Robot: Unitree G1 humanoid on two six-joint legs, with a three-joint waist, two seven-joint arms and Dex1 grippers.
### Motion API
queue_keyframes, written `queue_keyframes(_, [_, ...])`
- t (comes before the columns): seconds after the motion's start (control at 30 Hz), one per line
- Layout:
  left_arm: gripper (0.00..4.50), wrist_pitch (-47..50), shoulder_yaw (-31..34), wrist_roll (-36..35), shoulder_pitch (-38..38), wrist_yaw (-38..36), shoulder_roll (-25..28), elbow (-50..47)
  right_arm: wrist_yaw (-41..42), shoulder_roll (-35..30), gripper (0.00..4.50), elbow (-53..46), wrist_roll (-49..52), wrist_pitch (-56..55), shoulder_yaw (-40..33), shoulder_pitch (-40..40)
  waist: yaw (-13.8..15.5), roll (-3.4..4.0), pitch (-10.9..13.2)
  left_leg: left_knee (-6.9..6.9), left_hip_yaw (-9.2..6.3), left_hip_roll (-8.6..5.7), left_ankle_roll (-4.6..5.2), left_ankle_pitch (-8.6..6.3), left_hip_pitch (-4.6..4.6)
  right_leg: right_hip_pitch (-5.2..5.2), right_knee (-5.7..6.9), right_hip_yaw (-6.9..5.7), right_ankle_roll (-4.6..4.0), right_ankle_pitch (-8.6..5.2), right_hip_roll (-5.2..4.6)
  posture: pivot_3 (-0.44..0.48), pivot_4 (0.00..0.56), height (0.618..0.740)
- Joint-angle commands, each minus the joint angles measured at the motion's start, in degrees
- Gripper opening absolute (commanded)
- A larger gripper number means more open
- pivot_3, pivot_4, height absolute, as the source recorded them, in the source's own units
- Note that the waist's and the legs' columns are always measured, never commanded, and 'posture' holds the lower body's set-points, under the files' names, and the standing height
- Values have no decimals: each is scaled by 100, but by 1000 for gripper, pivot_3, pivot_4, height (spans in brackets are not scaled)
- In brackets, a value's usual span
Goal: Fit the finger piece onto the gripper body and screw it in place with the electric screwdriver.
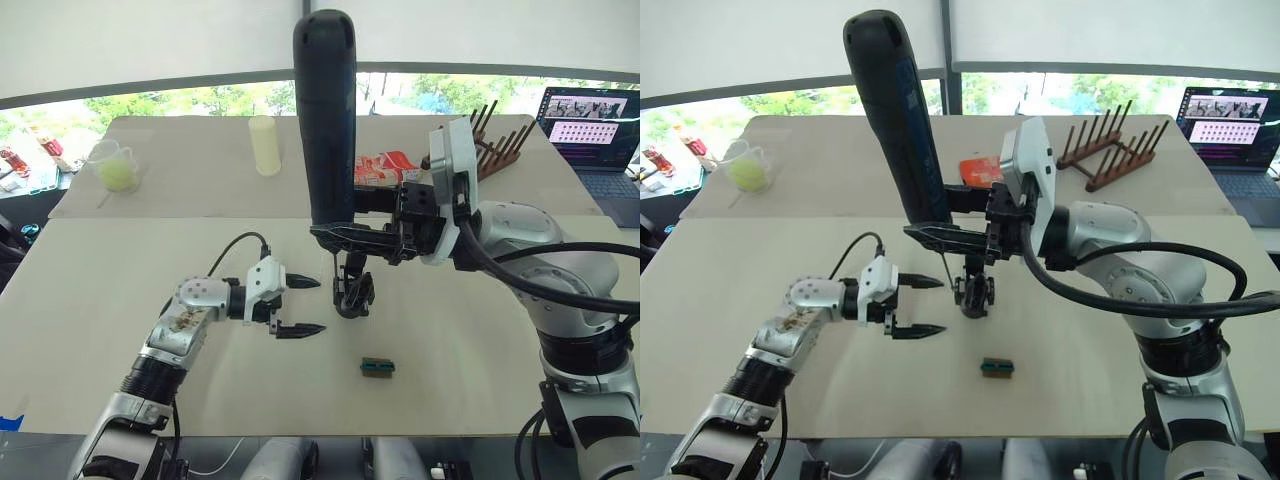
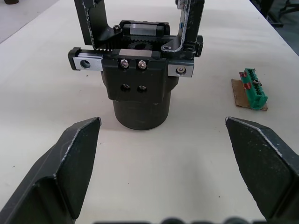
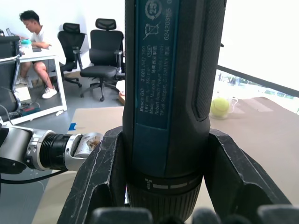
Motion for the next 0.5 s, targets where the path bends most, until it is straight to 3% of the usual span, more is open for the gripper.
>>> queue_keyframes(0.03, [4500, -142, -14, 33, -141, -69, -33, -5, 105, 46, 1914, -129, -67, -46, -227, -91, 0, 0, 0, 0, 0, 0, 0, 0, 0, 0, 0, 0, 0, 0, 0, 0, 150, 740])
queue_keyframes(0.5, [4500, -282, -27, 115, -301, -174, -81, 192, 366, 122, 1914, -63, -543, -150, -334, 221, -1, 0, 0, 6, -1, -1, 1, 0, -4, -1, 1, -1, 0, 0, 1, 0, 150, 740])
